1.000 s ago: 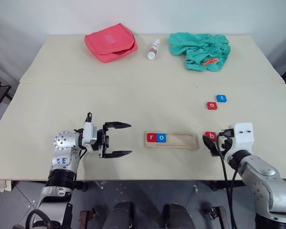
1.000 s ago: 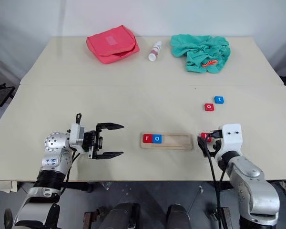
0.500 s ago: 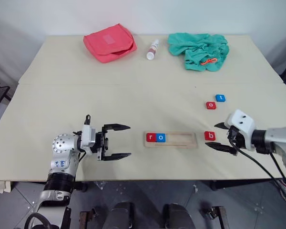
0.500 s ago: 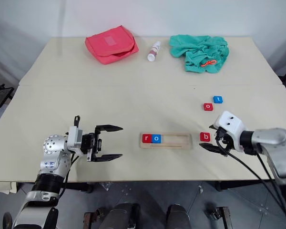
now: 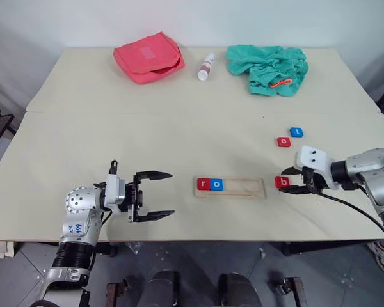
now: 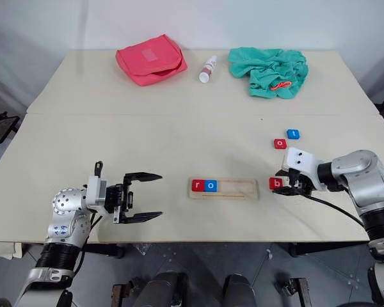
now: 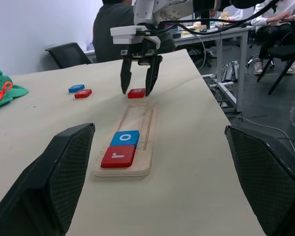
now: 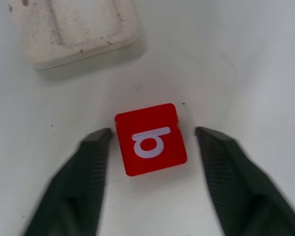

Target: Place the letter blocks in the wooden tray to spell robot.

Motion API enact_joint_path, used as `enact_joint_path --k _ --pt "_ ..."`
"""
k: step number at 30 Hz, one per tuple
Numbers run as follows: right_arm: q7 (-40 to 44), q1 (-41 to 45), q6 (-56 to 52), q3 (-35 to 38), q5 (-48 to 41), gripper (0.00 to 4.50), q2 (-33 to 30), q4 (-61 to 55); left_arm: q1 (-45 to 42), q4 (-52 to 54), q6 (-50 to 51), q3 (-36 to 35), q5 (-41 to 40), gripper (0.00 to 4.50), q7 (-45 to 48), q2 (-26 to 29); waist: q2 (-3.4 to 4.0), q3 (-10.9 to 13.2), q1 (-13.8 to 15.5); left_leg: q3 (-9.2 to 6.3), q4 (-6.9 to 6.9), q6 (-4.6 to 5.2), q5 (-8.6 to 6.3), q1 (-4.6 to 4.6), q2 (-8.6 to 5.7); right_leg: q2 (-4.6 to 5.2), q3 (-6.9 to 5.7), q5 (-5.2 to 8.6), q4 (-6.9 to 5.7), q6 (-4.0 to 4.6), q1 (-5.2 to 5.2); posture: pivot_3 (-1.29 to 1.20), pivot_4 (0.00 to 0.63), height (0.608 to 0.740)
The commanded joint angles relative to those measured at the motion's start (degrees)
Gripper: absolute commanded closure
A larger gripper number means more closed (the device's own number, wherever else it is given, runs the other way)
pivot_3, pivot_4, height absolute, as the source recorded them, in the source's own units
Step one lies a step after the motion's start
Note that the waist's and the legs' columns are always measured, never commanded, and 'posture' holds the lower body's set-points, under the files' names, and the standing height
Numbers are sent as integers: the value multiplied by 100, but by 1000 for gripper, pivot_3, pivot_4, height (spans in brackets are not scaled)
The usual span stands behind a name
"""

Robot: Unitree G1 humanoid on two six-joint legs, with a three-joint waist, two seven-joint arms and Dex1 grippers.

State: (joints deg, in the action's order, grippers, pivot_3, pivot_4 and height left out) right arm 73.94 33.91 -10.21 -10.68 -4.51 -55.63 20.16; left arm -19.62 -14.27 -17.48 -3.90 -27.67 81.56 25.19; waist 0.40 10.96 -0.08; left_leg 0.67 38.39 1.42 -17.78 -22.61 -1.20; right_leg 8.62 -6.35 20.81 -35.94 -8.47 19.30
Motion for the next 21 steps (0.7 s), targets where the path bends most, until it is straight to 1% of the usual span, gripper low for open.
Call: enact_joint_path --k 1,6,11,15,18,21 --pt "-160 -4 -81 160 91 2988 -7 -128 16 164 -18 -78 -117 0 -54 49 0 0 0 1 3 0 0 0 0 0 0 0 0 0 0 0 150 740" --pt "-247 95 -636 301 2 3038 -146 -650 -130 6 -21 -64 -154 0 42 33 1 0 4 1 4 0 0 -3 1 0 1 0 0 0 3 0 150 740" --pt "-153 377 -1898 208 -128 3038 -207 -1728 -374 -348 -72 -86 -151 0 194 24 2 1 2 0 9 0 0 -17 1 -1 1 0 -2 0 17 0 150 740" --pt "-45 793 -3157 -190 -266 3038 7 -2601 -574 -612 -118 -123 -149 0 284 17 2 1 1 -7 15 0 0 -29 1 -3 -2 0 -4 0 27 0 150 740" --pt "-52 1010 -3543 -558 -326 3038 303 -2991 -683 -757 -162 -135 -132 0 319 6 2 1 -1 -17 23 -1 0 -37 2 -4 -8 0 -4 0 28 0 150 740" --pt "-242 1138 -3648 -900 -178 3038 624 -2990 -724 -810 -206 -128 -111 0 322 -10 2 1 10 -27 32 -1 -1 -46 -1 -4 -14 0 -6 0 28 0 150 740"
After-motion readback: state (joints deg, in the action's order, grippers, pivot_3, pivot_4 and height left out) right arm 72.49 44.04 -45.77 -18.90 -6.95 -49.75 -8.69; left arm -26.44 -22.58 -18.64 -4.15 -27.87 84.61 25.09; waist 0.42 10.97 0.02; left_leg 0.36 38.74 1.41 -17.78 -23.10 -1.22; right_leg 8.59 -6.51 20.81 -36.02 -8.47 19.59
